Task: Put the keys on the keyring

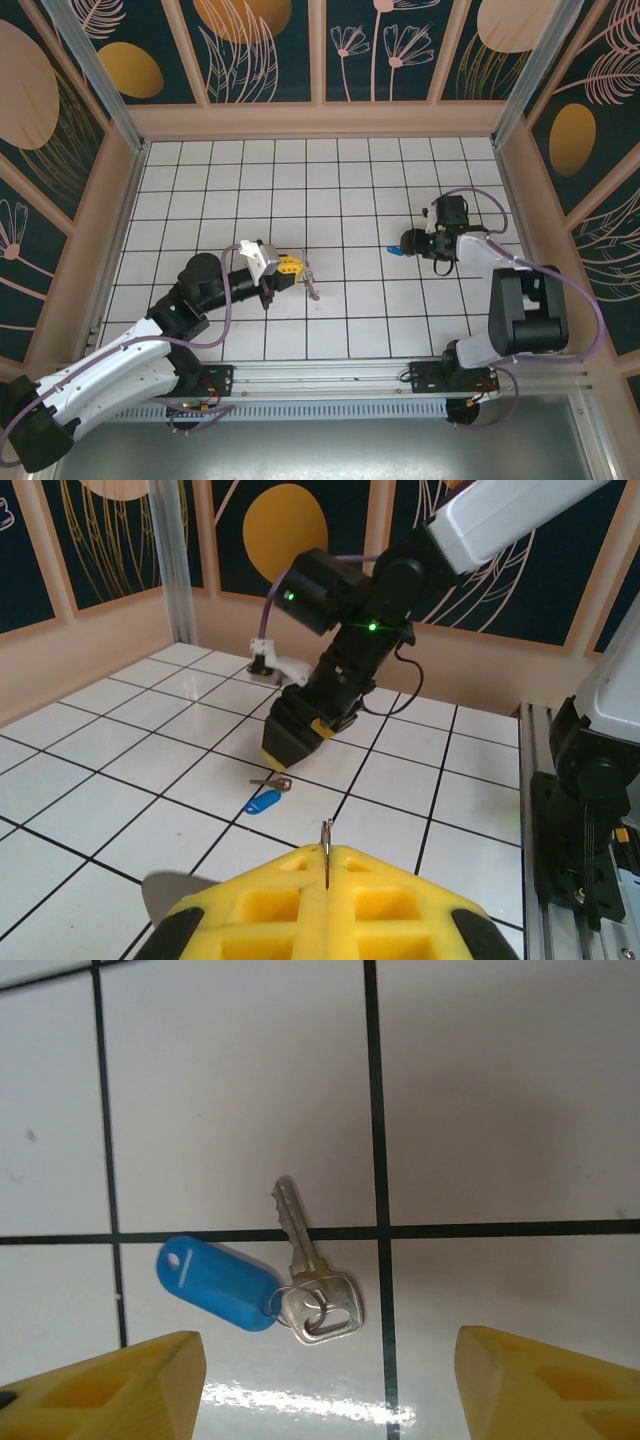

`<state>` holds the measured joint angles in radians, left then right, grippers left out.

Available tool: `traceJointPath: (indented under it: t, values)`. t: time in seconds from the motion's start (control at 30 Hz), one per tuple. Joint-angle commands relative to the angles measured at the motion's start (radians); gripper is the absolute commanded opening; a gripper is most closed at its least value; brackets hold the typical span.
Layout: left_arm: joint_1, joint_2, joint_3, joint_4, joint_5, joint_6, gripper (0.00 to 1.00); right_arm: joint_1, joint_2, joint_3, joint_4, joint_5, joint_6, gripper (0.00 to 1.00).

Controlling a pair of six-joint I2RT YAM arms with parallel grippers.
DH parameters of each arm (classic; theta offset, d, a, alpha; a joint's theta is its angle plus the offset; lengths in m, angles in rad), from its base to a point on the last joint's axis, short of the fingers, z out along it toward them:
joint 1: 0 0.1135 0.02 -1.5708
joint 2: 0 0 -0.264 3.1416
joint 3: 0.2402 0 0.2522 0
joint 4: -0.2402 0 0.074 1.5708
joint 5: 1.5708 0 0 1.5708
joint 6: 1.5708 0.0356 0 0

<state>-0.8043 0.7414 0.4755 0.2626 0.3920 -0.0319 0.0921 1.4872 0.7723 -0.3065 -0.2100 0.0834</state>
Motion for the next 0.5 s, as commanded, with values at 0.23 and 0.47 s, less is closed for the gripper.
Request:
traceJointPath:
  t: [0.23,0.47]
  values:
    - [-0.001,0.004,-0.015,0.086,0.021,-0.017,0.00,0.054,0.101,0.066,-0.025,0.021,-0.047,0.57]
    - [0.000,0.000,-0.016,0.079,0.013,-0.017,0.00,0.105,0.171,0.093,-0.023,0.053,-0.056,0.52]
